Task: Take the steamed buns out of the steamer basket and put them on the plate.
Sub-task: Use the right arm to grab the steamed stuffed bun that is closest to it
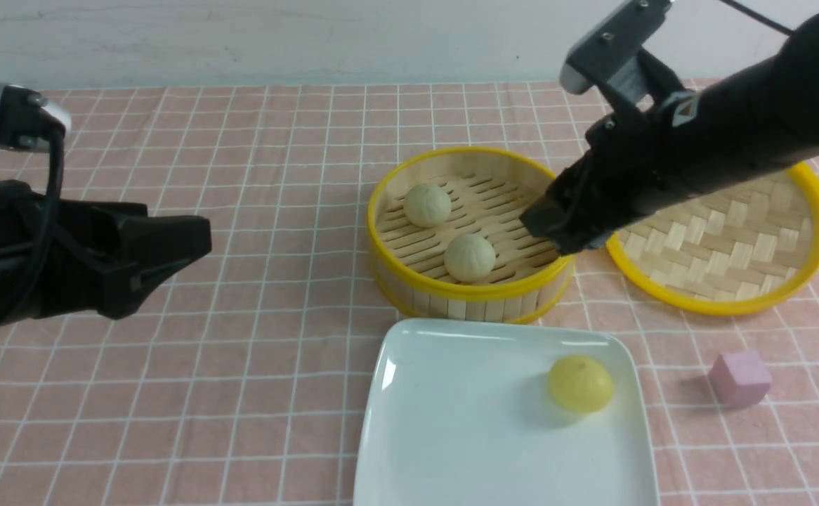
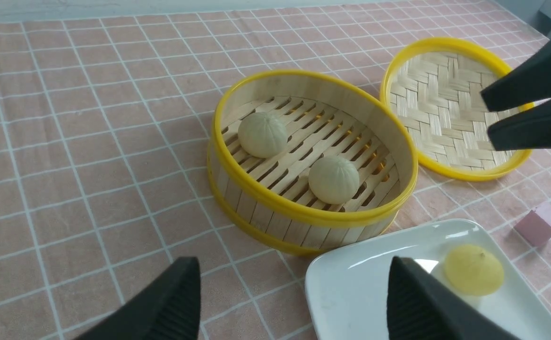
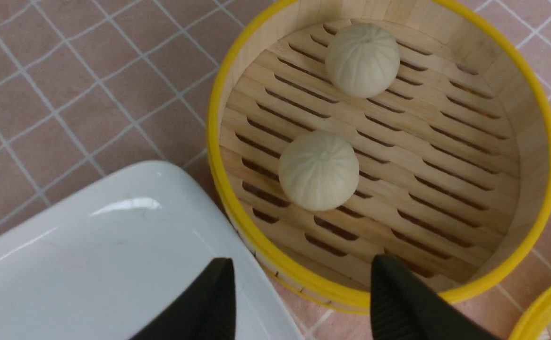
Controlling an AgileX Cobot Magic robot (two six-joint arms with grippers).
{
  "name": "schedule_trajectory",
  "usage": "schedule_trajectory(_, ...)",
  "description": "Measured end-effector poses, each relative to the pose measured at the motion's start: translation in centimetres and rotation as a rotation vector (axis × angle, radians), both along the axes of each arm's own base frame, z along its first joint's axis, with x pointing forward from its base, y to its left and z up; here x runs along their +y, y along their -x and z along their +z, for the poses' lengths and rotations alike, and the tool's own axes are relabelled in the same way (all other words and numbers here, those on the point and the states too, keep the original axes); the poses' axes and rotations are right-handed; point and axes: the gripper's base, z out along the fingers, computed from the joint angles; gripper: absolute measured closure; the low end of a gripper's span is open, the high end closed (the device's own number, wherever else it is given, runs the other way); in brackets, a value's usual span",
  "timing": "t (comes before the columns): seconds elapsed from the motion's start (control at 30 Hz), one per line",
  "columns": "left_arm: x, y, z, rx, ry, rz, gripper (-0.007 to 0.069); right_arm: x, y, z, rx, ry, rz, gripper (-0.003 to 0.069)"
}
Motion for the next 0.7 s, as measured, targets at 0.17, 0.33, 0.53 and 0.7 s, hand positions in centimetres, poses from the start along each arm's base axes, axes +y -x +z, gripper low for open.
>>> schedule_trajectory(0.17, -0.1, 0.1, 0.0, 0.003, 0.002, -0.008, 0.0098, 1.9, -3.3, -2.0, 0.064, -0.010, 0.002, 0.0266)
schedule_trajectory(0.33, -0.1, 0.1, 0.0, 0.004, 0.003, -0.012, 0.0099, 3.4, -6.0, -4.8, 0.133, 0.015, 0.020, 0.0266)
schedule_trajectory(0.53, -0.1, 0.1, 0.0, 0.005, 0.003, -0.013, 0.0099, 4.0, -7.4, -7.5, 0.179, 0.036, 0.020, 0.0266)
schedule_trajectory(0.7, -0.1, 0.1, 0.0, 0.005, 0.004, -0.014, 0.0099, 4.3, -7.9, -9.7, 0.210, 0.053, 0.013, 0.0267)
